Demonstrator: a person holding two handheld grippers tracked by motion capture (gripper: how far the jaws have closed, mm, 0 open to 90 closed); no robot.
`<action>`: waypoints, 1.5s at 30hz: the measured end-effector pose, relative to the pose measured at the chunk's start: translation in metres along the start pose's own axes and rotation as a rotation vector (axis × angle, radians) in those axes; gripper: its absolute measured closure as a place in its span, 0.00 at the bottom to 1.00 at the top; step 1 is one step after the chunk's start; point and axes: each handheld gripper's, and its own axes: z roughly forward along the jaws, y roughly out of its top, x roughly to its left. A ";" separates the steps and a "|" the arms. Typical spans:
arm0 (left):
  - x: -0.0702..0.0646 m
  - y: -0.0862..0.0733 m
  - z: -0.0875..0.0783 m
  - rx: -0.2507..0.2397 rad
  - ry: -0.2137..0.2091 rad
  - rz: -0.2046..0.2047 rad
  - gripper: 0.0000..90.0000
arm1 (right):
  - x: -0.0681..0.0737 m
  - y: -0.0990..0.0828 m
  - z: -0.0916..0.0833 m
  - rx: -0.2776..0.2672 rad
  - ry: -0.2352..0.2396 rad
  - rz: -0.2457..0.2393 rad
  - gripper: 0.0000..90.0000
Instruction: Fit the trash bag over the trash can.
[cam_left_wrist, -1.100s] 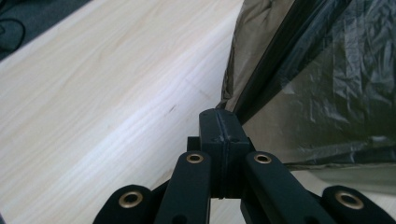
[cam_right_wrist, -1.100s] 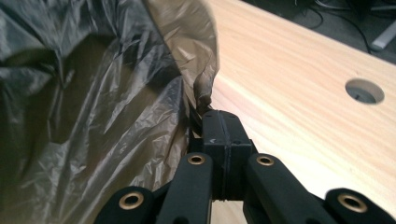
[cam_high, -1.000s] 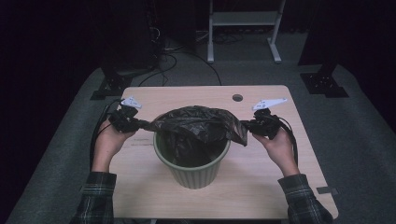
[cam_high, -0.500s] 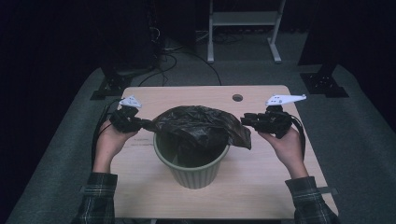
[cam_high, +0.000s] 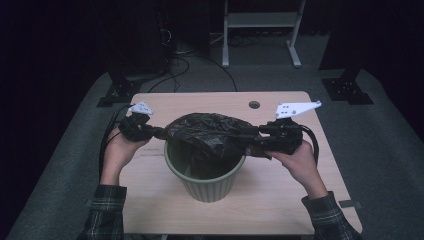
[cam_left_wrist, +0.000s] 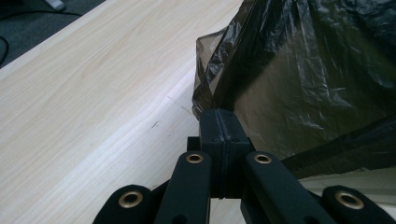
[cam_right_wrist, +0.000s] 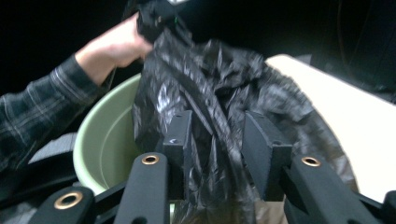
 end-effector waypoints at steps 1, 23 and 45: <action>0.000 0.000 0.000 -0.001 0.000 0.000 1.00 | 0.000 -0.001 0.003 0.013 0.000 -0.001 0.79; -0.003 0.000 -0.002 0.001 -0.002 0.004 1.00 | 0.033 -0.051 -0.013 0.058 0.060 -0.054 1.00; -0.004 0.000 0.000 0.006 -0.020 0.005 1.00 | 0.069 -0.080 0.044 0.178 0.252 -0.070 1.00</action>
